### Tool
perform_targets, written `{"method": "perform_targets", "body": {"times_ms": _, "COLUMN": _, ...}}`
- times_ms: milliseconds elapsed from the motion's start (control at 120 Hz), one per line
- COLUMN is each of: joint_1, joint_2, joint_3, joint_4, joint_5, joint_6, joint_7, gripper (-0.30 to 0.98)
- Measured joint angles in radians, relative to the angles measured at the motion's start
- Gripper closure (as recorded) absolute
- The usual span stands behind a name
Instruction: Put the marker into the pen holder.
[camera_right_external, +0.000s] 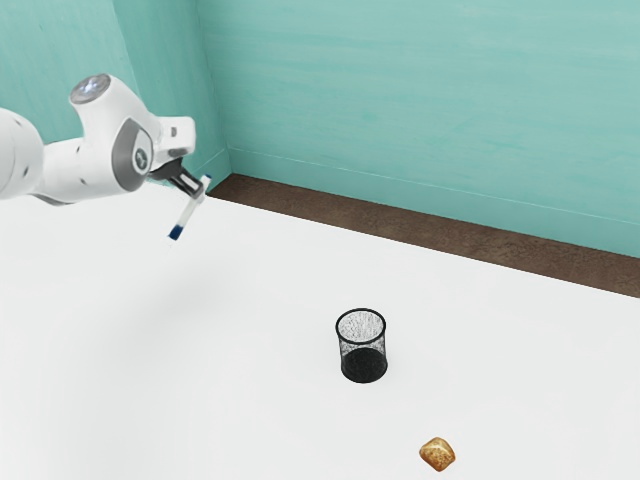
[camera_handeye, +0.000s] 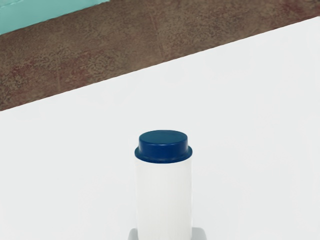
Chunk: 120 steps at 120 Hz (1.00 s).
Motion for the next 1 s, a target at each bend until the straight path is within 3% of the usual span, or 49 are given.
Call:
{"method": "perform_targets", "body": {"times_ms": 533, "joint_1": 0.0, "joint_2": -0.069, "joint_3": -0.204, "joint_4": -0.007, "joint_5": 0.009, "joint_6": 0.047, "joint_7": -0.035, "gripper": 0.75}}
{"method": "perform_targets", "body": {"times_ms": 1000, "joint_1": -0.002, "joint_2": -0.158, "joint_3": -0.381, "joint_4": -0.148, "joint_5": 0.006, "joint_6": 0.061, "joint_7": -0.05, "gripper": 0.75}}
